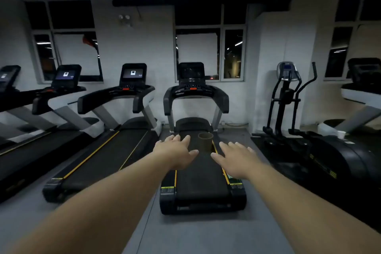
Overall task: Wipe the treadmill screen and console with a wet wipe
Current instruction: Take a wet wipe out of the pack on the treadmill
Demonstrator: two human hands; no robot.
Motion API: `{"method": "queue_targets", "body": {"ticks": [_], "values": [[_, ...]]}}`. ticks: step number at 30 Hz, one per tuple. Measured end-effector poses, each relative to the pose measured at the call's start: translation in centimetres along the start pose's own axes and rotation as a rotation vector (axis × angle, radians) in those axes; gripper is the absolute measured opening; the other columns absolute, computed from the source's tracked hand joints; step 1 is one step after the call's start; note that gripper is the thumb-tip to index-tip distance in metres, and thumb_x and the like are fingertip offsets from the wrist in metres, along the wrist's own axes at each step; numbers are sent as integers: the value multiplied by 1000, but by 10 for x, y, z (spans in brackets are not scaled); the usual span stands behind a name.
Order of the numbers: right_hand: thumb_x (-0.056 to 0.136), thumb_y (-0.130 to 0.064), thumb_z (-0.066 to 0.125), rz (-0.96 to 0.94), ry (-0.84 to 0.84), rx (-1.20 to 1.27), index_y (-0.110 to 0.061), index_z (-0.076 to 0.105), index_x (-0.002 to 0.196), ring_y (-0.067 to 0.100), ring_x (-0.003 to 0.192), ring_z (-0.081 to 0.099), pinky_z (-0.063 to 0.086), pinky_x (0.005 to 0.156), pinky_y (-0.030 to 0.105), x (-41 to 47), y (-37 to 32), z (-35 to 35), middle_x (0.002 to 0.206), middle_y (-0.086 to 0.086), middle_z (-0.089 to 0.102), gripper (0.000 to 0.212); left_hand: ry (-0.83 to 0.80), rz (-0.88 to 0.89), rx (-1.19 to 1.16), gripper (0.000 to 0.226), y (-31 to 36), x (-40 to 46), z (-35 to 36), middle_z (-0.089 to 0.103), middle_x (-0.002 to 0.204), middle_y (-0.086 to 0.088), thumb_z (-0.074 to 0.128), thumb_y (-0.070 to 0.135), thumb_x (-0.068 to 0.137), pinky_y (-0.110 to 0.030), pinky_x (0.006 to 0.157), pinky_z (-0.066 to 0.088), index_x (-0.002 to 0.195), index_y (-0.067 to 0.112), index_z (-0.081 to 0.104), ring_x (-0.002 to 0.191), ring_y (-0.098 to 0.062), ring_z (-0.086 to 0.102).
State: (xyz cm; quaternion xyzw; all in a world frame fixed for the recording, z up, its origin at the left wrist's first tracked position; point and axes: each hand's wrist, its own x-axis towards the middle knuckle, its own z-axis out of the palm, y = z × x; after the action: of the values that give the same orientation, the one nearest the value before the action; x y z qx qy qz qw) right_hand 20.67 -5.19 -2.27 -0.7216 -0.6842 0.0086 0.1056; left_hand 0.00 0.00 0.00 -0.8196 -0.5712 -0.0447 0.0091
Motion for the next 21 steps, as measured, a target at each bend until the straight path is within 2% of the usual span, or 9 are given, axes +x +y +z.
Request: {"method": "queue_targets", "body": {"ticks": [2,4,7,9,11,13,16,19,21], "values": [[99,-69,23,-2,13,-18,-25,35,151,29,148,32,26,118,55,12,9,15,154,5,44,69,-10,9,-3,77,5,14,16,18,169,-4,27,69,99,-55,121,20,162,28,9,156,-26,12],[100,-66,27,13,15,-8,-24,45,141,30,138,43,35,112,51,23,15,38,142,5,54,62,7,6,-17,71,2,27,45,35,160,-3,32,66,99,-52,115,32,159,30,21,149,-28,28],[102,-57,38,27,45,75,-23,57,124,30,119,58,47,92,42,40,25,83,123,4,63,44,58,31,-47,44,-5,49,98,61,126,-3,41,54,100,-42,89,49,134,28,51,117,-27,56],[102,-49,45,52,35,119,-23,64,104,29,106,63,48,77,37,50,32,117,110,3,69,32,53,51,-38,29,-12,66,136,68,109,-3,44,43,100,-35,72,46,112,24,62,99,-27,62],[101,-43,47,82,-21,75,-19,64,96,30,103,64,40,69,35,61,42,160,107,4,71,30,1,52,-20,27,-21,82,177,70,101,-6,44,35,97,-33,65,38,98,18,64,94,-30,64],[100,-39,45,131,-132,26,-18,65,100,30,107,64,35,70,36,71,50,200,113,6,70,29,-97,39,-49,25,-34,99,218,69,100,-7,43,32,95,-33,66,36,95,16,62,96,-30,64],[98,-37,46,229,-302,16,-20,66,100,29,111,64,39,74,35,91,62,247,122,7,69,27,-253,59,-72,17,-49,134,270,66,99,-6,43,32,94,-33,68,37,87,19,54,97,-29,62],[98,-38,46,284,-337,60,-15,66,107,29,113,63,48,84,35,122,74,273,123,7,68,32,-320,73,-117,18,-47,178,298,63,94,-4,44,33,91,-33,68,38,87,19,55,92,-30,59],[97,-38,45,296,-326,72,-15,64,105,28,112,63,48,86,35,149,83,283,122,6,69,31,-332,101,-120,21,-39,210,308,66,97,-6,44,33,92,-33,68,38,90,17,58,95,-31,61]]}}
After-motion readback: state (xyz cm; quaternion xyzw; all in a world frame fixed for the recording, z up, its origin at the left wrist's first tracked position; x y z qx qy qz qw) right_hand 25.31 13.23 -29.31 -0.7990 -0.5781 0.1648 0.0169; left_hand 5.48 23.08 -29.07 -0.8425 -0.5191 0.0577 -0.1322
